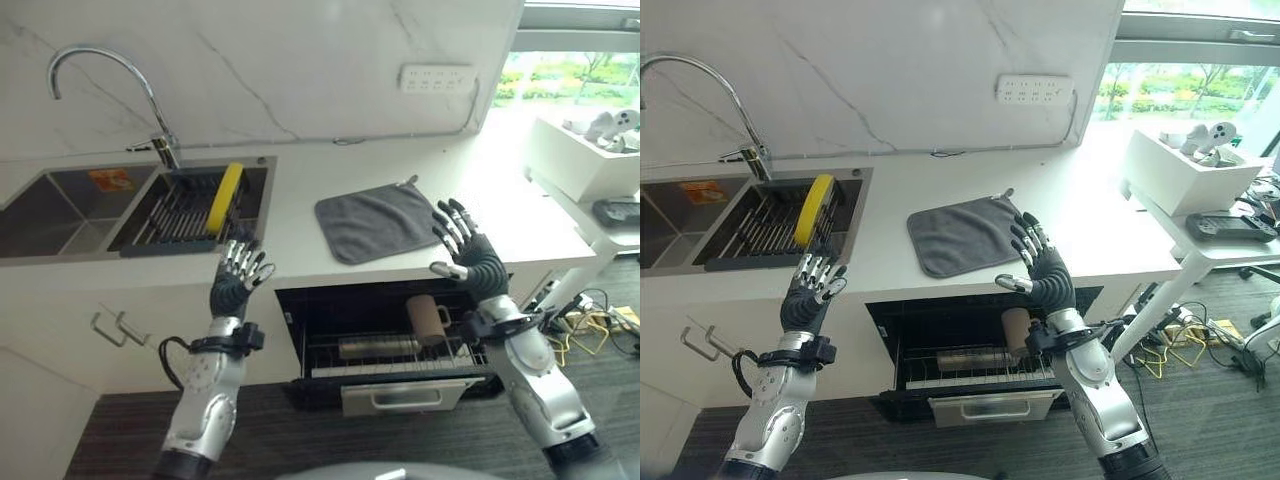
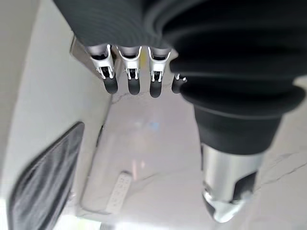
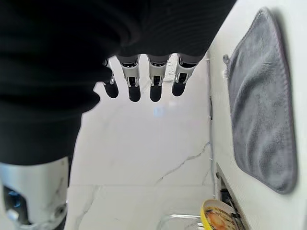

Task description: Place the dishes in the dishwasher.

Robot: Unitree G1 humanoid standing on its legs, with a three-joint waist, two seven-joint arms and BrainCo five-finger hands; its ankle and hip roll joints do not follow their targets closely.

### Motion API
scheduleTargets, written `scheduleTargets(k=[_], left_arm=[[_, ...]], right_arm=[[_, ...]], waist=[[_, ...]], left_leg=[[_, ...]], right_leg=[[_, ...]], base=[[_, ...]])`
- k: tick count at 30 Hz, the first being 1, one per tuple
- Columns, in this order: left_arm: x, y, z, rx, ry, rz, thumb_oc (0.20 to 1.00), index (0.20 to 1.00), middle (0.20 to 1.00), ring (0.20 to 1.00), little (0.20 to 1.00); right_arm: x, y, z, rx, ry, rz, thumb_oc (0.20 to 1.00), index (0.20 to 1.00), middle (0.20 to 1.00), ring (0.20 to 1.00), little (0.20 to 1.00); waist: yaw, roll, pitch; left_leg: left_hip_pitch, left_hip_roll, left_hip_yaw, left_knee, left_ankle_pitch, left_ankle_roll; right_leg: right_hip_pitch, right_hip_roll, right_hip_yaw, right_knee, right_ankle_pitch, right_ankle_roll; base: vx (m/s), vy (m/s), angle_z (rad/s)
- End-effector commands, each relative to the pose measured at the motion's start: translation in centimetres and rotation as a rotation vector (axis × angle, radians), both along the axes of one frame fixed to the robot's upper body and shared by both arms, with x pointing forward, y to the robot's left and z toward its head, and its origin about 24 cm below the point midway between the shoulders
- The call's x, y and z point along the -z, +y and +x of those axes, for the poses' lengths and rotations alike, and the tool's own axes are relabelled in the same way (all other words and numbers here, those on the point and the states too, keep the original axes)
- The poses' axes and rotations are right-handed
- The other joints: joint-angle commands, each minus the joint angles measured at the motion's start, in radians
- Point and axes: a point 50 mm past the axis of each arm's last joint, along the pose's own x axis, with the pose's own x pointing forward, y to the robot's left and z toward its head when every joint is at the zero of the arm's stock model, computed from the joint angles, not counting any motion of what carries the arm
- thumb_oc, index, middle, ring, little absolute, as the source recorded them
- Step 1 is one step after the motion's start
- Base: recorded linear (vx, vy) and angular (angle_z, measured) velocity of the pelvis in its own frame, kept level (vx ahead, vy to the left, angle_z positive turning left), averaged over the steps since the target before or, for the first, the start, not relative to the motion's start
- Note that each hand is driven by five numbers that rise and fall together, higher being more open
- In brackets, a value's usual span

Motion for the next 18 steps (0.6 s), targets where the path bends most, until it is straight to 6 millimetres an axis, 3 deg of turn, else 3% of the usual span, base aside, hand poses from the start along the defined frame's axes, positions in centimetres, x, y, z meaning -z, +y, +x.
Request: scheduleTargets(k=[1, 11, 18], left_arm=[[-3.9, 0.4, 1.2, 0.064, -0.181, 0.14, 1.0, 1.0, 1.0, 1.0, 1.0], [-4.3, 1.7, 0.7, 0.043, -0.21, 0.346, 1.0, 1.0, 1.0, 1.0, 1.0], [-5.3, 1.4, 1.1, 0.078, -0.255, 0.347, 1.0, 1.0, 1.0, 1.0, 1.0]], right_arm=[[-2.9, -0.4, 0.5, -0.025, -0.161, 0.046, 1.0, 1.0, 1.0, 1.0, 1.0], [-2.5, -0.8, 0.5, 0.01, -0.155, 0.048, 1.0, 1.0, 1.0, 1.0, 1.0], [-2.8, -0.7, 0.6, 0.016, -0.175, 0.057, 1.0, 1.0, 1.0, 1.0, 1.0]], waist=[[0.004, -0.03, 0.017], [0.01, -0.023, 0.016], [-0.002, -0.016, 0.013]], left_leg=[[-0.002, 0.004, -0.008, 0.0, 0.001, -0.002], [-0.005, 0.005, -0.014, 0.0, 0.002, -0.003], [-0.005, 0.008, -0.01, 0.0, 0.004, -0.005]], right_leg=[[0.042, -0.035, -0.042, 0.008, -0.014, 0.016], [0.042, -0.039, -0.052, 0.007, -0.013, 0.019], [0.037, -0.043, -0.041, 0.008, -0.009, 0.024]], base=[[-0.01, 0.001, 0.1], [0.02, -0.005, 0.07], [0.0, 0.0, 0.0]])
